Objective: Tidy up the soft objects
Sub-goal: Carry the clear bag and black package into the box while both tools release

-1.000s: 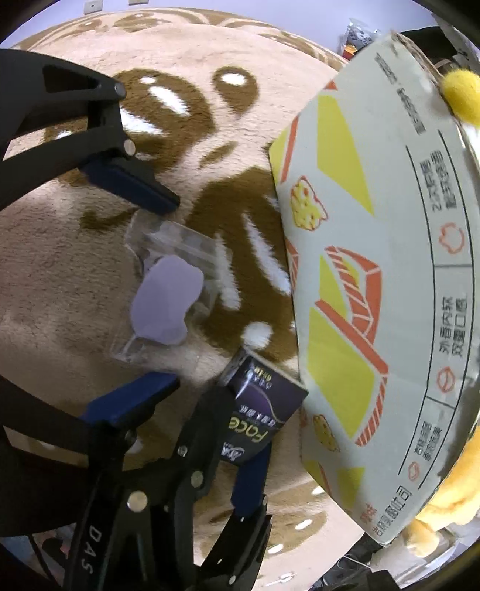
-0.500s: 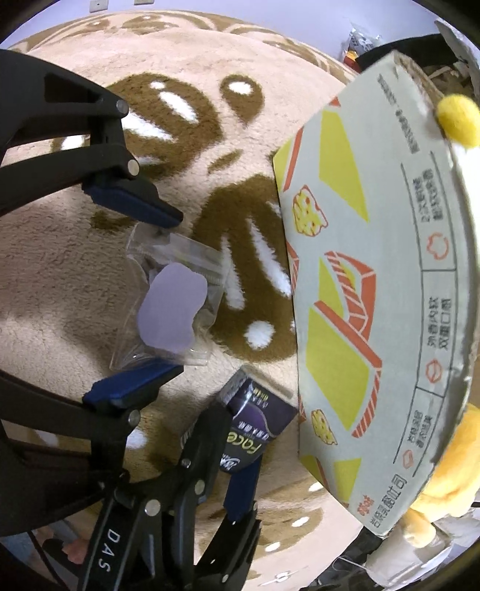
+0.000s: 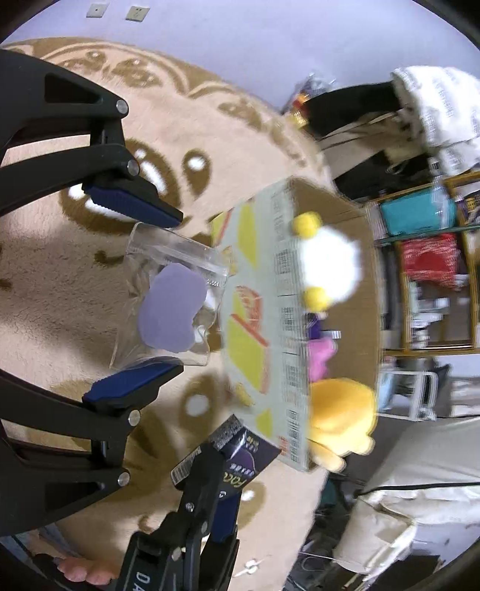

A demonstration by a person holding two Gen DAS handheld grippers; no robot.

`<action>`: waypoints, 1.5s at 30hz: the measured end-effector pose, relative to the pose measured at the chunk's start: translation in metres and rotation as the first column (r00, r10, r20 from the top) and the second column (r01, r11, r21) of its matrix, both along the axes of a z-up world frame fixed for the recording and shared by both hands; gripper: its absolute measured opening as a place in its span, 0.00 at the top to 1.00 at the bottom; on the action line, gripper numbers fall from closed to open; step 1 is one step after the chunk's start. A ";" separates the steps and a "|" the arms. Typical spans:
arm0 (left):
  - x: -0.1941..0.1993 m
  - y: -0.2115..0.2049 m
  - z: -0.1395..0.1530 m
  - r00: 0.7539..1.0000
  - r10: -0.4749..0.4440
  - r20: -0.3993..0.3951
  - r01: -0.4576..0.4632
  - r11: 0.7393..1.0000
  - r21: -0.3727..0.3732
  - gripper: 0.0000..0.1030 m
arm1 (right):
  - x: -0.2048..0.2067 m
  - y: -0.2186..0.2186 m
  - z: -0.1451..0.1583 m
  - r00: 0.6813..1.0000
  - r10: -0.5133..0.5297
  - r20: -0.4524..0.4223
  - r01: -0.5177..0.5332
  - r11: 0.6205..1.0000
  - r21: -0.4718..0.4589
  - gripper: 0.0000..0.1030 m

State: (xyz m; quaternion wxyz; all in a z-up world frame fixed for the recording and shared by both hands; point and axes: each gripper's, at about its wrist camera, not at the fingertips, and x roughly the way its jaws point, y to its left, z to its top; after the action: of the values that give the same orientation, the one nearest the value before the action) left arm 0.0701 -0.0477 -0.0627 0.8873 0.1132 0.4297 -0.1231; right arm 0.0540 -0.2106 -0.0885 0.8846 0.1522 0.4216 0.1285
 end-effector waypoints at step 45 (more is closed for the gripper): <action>0.135 -0.017 0.060 0.981 0.059 0.185 -0.042 0.995 -0.093 0.23 | 0.080 -0.016 0.041 0.962 -0.052 0.269 0.055 0.999 -0.002 0.44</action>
State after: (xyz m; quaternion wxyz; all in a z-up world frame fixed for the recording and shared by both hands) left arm 0.2047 -0.0645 -0.0024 0.9309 0.0737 0.3409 -0.1082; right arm 0.1341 -0.2262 -0.0471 0.9375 0.1406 0.2940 0.1221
